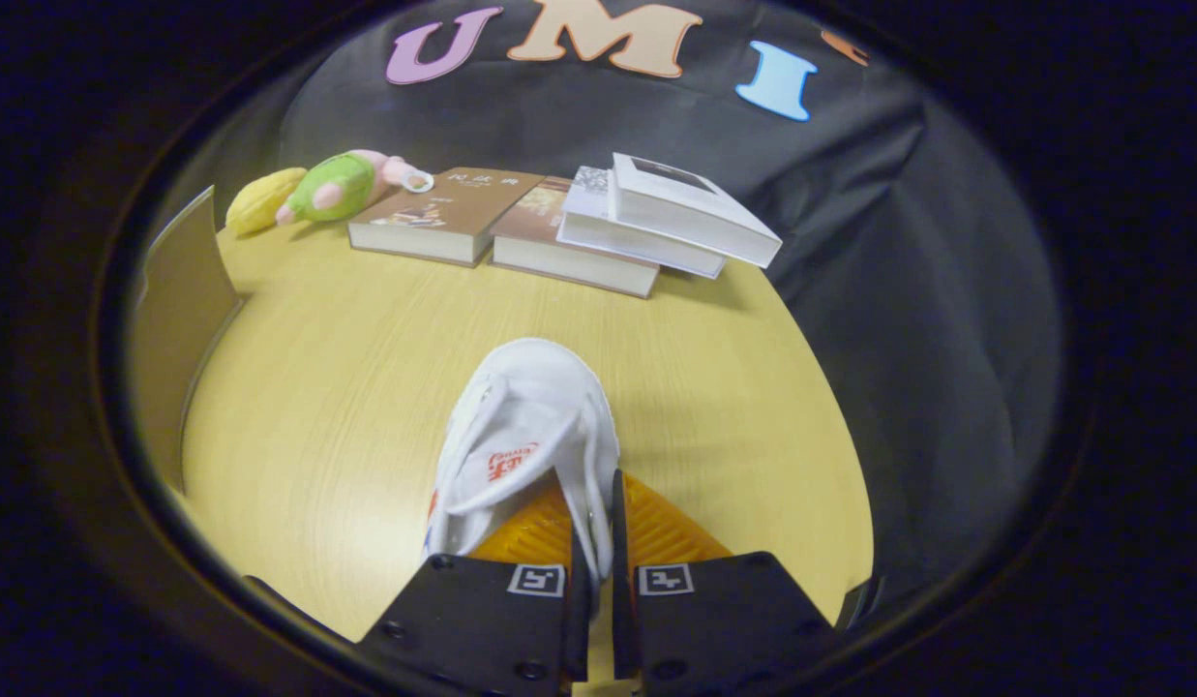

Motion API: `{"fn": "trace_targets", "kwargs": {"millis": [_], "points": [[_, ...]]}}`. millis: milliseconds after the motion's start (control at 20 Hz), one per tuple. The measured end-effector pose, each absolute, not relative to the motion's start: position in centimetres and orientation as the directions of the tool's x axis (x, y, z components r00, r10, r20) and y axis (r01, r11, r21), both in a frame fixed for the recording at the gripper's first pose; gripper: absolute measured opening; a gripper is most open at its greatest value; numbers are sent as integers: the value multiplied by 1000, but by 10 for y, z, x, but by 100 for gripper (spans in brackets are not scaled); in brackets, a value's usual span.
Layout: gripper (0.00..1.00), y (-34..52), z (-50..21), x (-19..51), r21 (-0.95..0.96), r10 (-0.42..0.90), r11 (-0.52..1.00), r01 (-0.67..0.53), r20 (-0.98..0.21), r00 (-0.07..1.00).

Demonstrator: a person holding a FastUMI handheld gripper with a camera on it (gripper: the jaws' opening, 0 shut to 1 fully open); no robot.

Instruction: Open the storage box then place both shoes into the box .Put the left shoe in first, then the right shoe, with the right side of both shoes facing outward in a uniform manner.

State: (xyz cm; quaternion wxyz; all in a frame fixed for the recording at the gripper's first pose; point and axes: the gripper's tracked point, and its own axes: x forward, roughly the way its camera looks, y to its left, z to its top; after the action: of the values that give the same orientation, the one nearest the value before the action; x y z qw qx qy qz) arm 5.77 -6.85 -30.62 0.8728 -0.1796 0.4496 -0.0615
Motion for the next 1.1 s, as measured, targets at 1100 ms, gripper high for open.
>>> {"fn": "trace_targets", "kwargs": {"millis": [1100], "points": [[9, 168, -168, 16, 485, 444, 870, -82, -702, 556]]}}
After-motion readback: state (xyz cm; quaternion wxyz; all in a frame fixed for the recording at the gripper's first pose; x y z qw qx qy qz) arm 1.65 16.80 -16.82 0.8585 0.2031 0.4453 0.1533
